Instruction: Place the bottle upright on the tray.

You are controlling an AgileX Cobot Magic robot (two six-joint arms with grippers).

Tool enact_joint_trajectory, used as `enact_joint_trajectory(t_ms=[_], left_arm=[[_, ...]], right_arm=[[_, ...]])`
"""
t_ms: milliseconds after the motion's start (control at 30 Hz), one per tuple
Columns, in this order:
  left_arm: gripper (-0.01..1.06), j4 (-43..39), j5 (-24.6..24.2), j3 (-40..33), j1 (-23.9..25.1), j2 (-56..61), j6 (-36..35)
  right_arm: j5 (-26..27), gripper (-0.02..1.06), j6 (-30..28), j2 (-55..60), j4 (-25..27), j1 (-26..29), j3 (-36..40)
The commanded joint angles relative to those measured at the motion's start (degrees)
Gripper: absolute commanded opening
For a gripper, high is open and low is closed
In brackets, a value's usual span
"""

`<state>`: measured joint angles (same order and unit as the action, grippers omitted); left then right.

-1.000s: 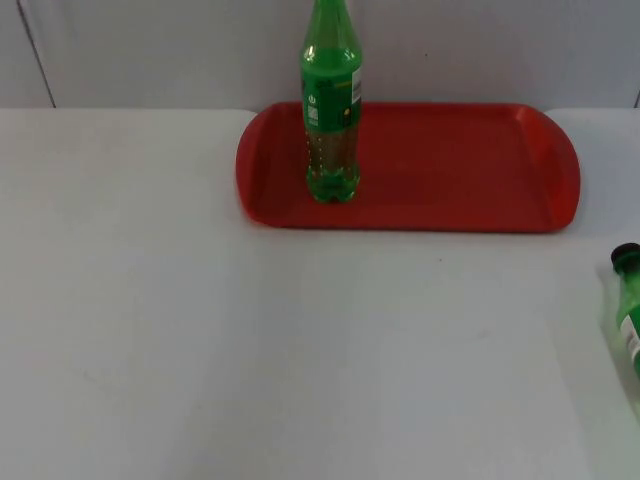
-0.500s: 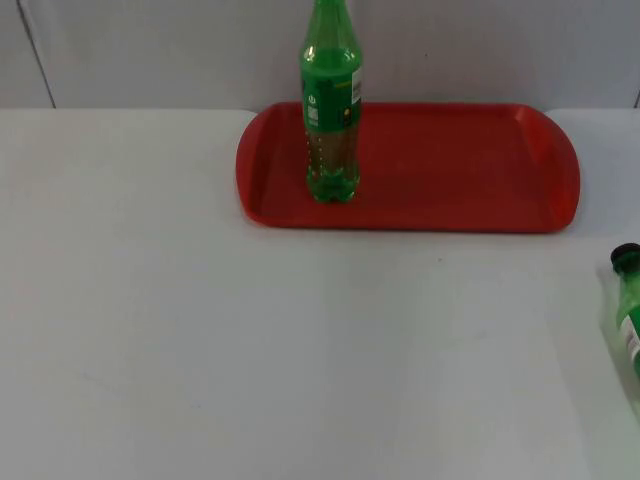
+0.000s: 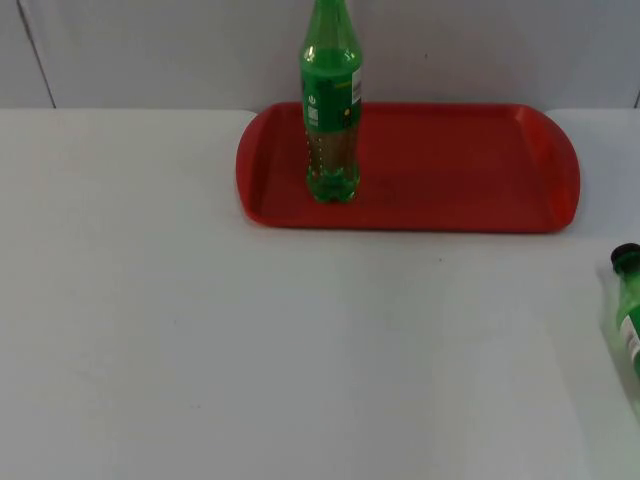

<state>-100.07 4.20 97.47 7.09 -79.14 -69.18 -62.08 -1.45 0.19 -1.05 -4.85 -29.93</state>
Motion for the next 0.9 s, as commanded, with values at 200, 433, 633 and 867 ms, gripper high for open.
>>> enact_joint_trajectory(t_ms=[200, 433, 633, 867], left_arm=[[0.85, 10.5, -17.0, -9.8, 0.3, 0.3, 9.1], [0.85, 45.7, -23.7, -17.1, 0.3, 1.1, 32.4], [0.85, 76.1, -27.8, -18.0, 0.3, 1.1, 59.7], [0.85, 101.2, -31.7, -18.0, 0.3, 3.8, 80.6]], right_arm=[[0.3, 1.05, -0.5, -0.2, 0.2, 0.2, 0.4], [0.3, 1.05, -0.5, -0.2, 0.2, 0.2, 0.4], [0.3, 1.05, -0.5, -0.2, 0.2, 0.2, 0.4], [0.3, 1.05, -0.5, -0.2, 0.2, 0.2, 0.4]])
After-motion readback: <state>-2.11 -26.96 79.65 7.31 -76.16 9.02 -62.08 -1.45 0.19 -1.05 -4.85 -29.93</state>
